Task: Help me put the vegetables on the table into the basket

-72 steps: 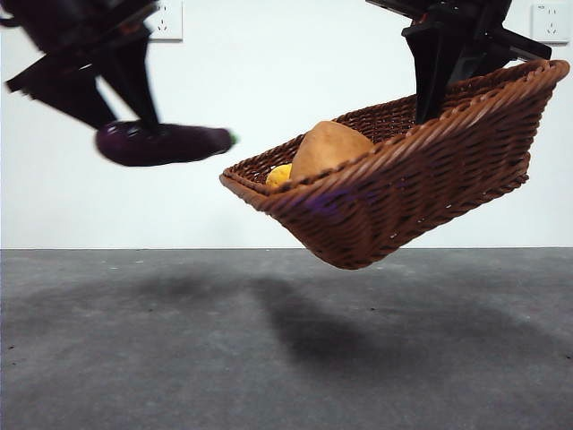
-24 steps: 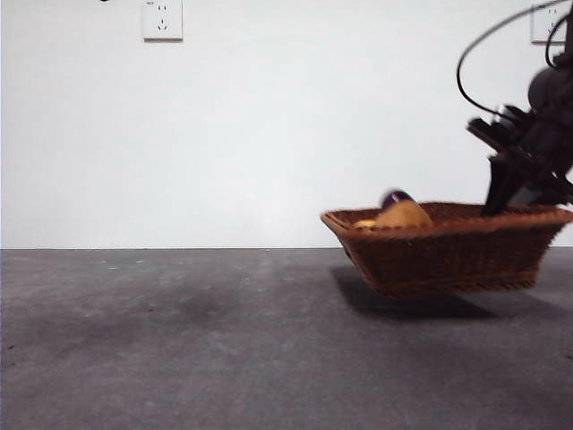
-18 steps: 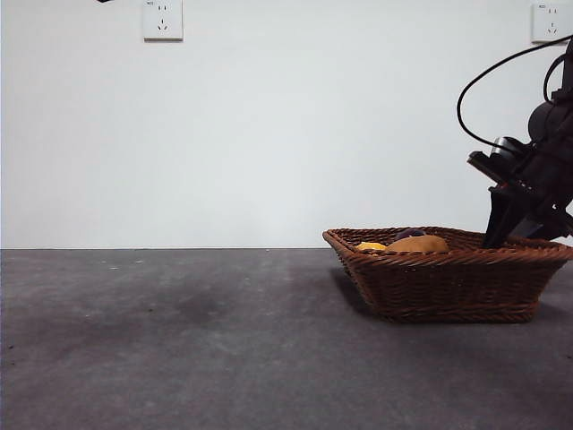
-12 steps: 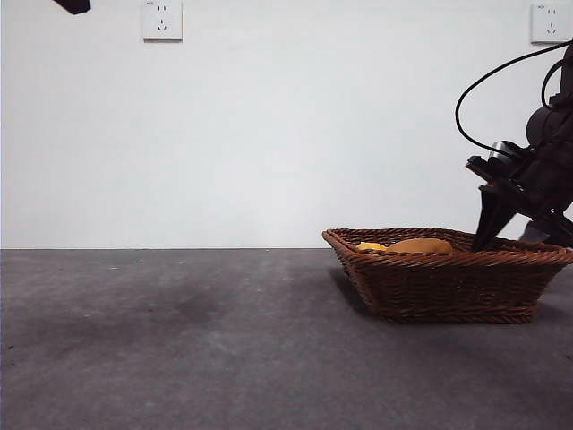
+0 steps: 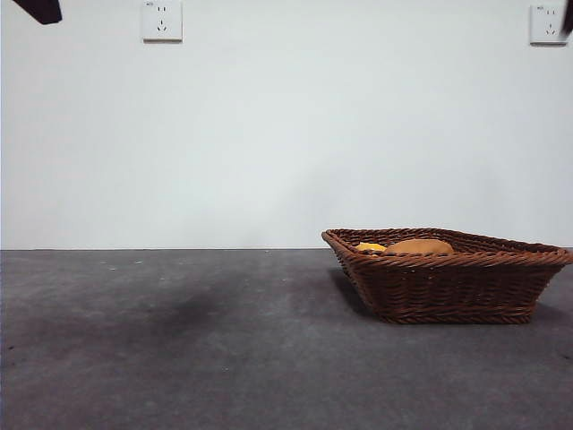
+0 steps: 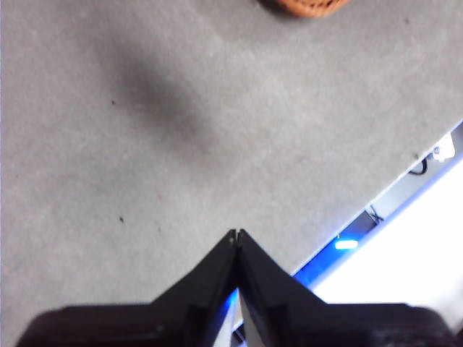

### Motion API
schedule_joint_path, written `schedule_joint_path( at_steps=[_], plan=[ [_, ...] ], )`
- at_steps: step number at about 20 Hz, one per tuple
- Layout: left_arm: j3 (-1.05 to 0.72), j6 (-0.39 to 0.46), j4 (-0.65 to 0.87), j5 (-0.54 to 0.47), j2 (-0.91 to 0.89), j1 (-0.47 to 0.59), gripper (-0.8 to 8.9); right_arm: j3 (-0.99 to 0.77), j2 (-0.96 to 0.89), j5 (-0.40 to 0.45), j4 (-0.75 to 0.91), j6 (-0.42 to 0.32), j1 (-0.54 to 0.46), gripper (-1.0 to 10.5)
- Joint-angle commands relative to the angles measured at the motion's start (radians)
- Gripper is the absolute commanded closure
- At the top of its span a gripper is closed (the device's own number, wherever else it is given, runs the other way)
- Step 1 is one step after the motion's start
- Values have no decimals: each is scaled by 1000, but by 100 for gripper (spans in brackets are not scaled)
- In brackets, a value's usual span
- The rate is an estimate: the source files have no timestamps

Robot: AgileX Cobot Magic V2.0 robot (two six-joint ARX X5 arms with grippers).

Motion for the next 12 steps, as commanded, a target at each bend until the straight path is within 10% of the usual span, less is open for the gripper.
schedule_joint_path(
  at_steps=[1,12],
  plan=[
    [-2,2,-36,-3,0,-13,817,0,-122,101,-48,-22,1,962],
    [-2,-26,-126,-2,-111,-148,817,0,-407,205,-284,47,1,958]
  ],
)
